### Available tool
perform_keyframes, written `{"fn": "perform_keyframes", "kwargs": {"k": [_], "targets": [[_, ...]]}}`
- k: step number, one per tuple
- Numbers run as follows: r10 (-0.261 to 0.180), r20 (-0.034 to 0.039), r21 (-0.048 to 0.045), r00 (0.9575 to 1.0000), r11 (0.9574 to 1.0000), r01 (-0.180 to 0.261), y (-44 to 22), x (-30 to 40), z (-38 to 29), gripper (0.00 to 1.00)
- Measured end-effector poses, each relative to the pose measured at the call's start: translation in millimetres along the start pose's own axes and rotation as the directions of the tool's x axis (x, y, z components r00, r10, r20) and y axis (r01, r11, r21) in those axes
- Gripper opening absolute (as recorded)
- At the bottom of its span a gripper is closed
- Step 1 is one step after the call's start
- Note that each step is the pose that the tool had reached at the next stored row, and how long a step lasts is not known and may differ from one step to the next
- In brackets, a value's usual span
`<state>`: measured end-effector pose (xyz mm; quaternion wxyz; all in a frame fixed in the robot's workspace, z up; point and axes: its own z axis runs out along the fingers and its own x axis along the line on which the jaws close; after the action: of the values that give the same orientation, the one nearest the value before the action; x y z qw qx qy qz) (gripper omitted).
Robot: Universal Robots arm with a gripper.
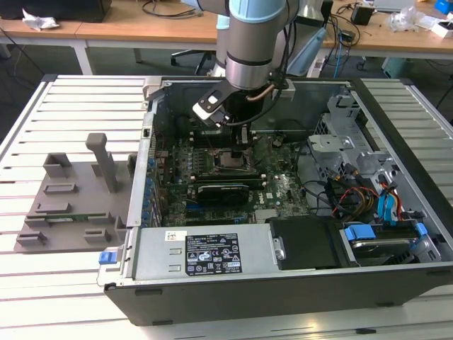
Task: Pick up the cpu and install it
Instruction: 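Place the cpu into insertion slot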
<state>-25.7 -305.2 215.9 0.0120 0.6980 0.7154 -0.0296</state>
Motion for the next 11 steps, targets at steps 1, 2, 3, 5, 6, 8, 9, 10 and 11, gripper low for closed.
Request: {"fn": "perform_keyframes", "kwargs": {"k": [1, 2, 3, 5, 6, 8, 9, 10, 11], "targets": [[0.0, 0.0, 0.0, 1.0, 1.0, 0.0, 0.0, -0.1, -1.0, 0.11], [0.0, -0.0001, 0.0, 1.0, 1.0, 0.0, -0.1, -0.2, -2.7, 0.11], [0.0, -0.0001, 0.0, 1.0, 1.0, 0.0, -0.1, -0.2, -3.8, 0.11], [0.0, 0.0, 0.0, 1.0, 1.0, 0.0, -0.2, -0.4, -6.6, 0.11], [0.0, 0.0, 0.0, 1.0, 1.0, 0.0, -0.2, -0.5, -8.0, 0.11], [0.0, 0.0, 0.0, 1.0, 1.0, 0.0, -0.4, -0.8, -13.8, 0.11], [0.0, 0.0, 0.0001, 1.0, 1.0, 0.0, -0.5, -1.0, -17.6, 0.11], [0.0, -0.0001, 0.0, 1.0, 1.0, 0.0, -0.5, -1.1, -18.9, 0.11], [0.0, -0.0001, 0.0, 1.0, 1.0, 0.0, -0.5, -1.2, -20.2, 0.11]]}}
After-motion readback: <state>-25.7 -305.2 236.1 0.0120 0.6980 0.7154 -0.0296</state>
